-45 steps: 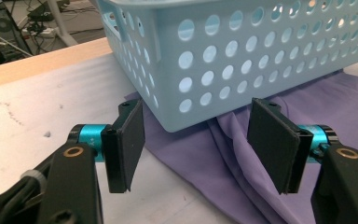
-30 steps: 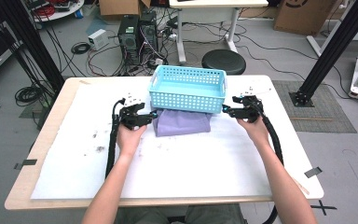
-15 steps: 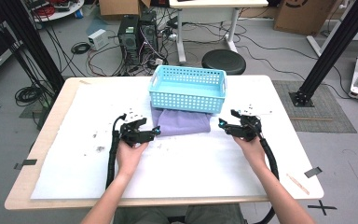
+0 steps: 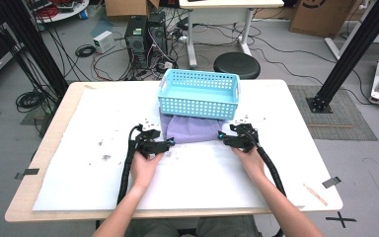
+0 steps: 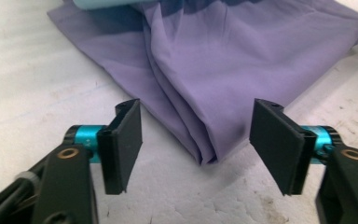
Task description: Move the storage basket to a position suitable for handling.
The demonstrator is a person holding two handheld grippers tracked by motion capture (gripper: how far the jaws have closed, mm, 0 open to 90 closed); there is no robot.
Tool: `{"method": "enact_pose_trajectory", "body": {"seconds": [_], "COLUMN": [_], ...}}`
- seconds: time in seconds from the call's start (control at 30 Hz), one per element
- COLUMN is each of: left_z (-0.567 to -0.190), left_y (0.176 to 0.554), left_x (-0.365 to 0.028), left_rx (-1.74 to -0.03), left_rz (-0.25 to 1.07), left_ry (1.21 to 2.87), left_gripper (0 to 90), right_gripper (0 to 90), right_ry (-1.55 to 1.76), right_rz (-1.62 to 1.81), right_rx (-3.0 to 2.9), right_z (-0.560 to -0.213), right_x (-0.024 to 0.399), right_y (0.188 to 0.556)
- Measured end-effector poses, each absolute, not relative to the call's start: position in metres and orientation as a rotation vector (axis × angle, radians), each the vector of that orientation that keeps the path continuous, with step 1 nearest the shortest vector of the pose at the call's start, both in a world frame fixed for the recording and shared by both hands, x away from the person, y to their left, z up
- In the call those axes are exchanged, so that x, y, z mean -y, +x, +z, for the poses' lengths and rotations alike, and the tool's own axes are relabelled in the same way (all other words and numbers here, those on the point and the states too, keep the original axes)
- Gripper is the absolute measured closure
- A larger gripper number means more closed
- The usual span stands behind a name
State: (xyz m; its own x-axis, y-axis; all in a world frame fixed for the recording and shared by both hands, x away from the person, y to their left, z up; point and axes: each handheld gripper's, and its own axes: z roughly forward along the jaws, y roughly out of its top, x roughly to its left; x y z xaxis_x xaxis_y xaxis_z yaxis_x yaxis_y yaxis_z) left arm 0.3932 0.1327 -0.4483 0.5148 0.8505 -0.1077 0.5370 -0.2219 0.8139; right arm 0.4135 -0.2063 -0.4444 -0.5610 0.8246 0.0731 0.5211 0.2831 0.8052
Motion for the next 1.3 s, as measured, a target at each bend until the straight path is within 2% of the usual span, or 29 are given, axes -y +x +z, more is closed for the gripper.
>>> {"method": "enact_pose_trajectory", "body": {"seconds": [0.4, 0.47, 0.6, 0.67, 0.77, 0.8, 0.87, 1.07, 1.3], "left_z": [-0.450, -0.450, -0.450, -0.450, -0.450, -0.450, -0.451, -0.451, -0.450], "left_y": [0.393, 0.393, 0.393, 0.393, 0.393, 0.393, 0.393, 0.393, 0.384], "left_x": [-0.129, -0.128, -0.121, -0.122, -0.121, -0.120, -0.120, -0.121, -0.122], "left_rx": [-1.204, -1.190, -1.181, -1.178, -1.170, -1.163, -1.158, -1.137, -1.093], "left_rz": [0.435, 0.408, 0.402, 0.401, 0.396, 0.407, 0.388, 0.359, 0.320], "left_ry": [1.937, 1.928, 1.938, 1.939, 1.941, 1.950, 1.945, 1.955, 1.982], "left_gripper": [42.7, 47.4, 49.2, 55.2, 64.1, 64.1, 72.9, 83.1, 84.6], "right_gripper": [58.1, 59.2, 58.8, 61.4, 72.5, 72.5, 82.4, 85.9, 86.5], "right_ry": [1.236, 1.241, 1.230, 1.235, 1.227, 1.227, 1.240, 1.258, 1.220], "right_rz": [1.007, 1.008, 1.015, 1.014, 1.026, 1.026, 1.053, 1.062, 1.050], "right_rx": [-2.343, -2.345, -2.354, -2.350, -2.365, -2.365, -2.385, -2.379, -2.379], "right_z": [-0.447, -0.447, -0.447, -0.447, -0.447, -0.447, -0.447, -0.447, -0.447], "right_x": [0.186, 0.185, 0.185, 0.185, 0.184, 0.184, 0.184, 0.185, 0.188], "right_y": [0.427, 0.426, 0.426, 0.426, 0.425, 0.425, 0.425, 0.422, 0.404]}}
